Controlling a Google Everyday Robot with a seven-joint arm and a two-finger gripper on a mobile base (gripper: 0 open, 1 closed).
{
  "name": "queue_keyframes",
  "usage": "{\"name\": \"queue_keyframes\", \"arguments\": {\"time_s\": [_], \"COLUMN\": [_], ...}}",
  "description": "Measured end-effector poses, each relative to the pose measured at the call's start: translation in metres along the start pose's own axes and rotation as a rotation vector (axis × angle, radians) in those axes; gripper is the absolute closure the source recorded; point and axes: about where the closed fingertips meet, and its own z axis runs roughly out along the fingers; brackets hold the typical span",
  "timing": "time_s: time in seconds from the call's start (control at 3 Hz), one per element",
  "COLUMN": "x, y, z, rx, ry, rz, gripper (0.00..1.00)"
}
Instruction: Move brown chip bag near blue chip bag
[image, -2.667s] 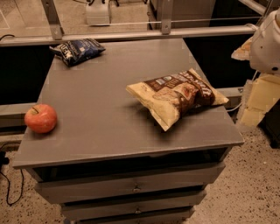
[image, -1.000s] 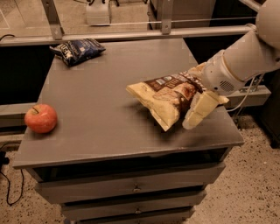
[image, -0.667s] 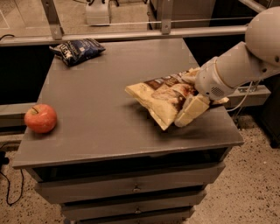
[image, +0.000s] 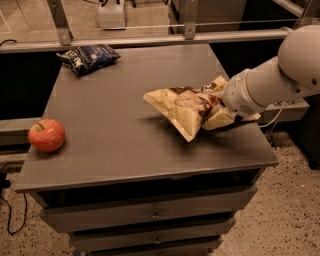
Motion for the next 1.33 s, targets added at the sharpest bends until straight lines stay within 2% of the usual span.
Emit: {"name": "queue_keyframes", "arguments": {"time_s": [0.33, 0.67, 1.0, 1.33], "x": [-0.007, -0.020, -0.034, -0.034], "y": [-0.007, -0.022, -0.041, -0.041], "z": [-0.017, -0.046, -0.101, -0.101], "rx": [0.064, 0.148, 0.253, 0.253], "ry": [-0.011, -0.016, -0.002, -0.002], "rz": [-0.045, -0.106, -0.175, -0.175], "gripper": [0.88, 1.00, 1.00, 1.00]}}
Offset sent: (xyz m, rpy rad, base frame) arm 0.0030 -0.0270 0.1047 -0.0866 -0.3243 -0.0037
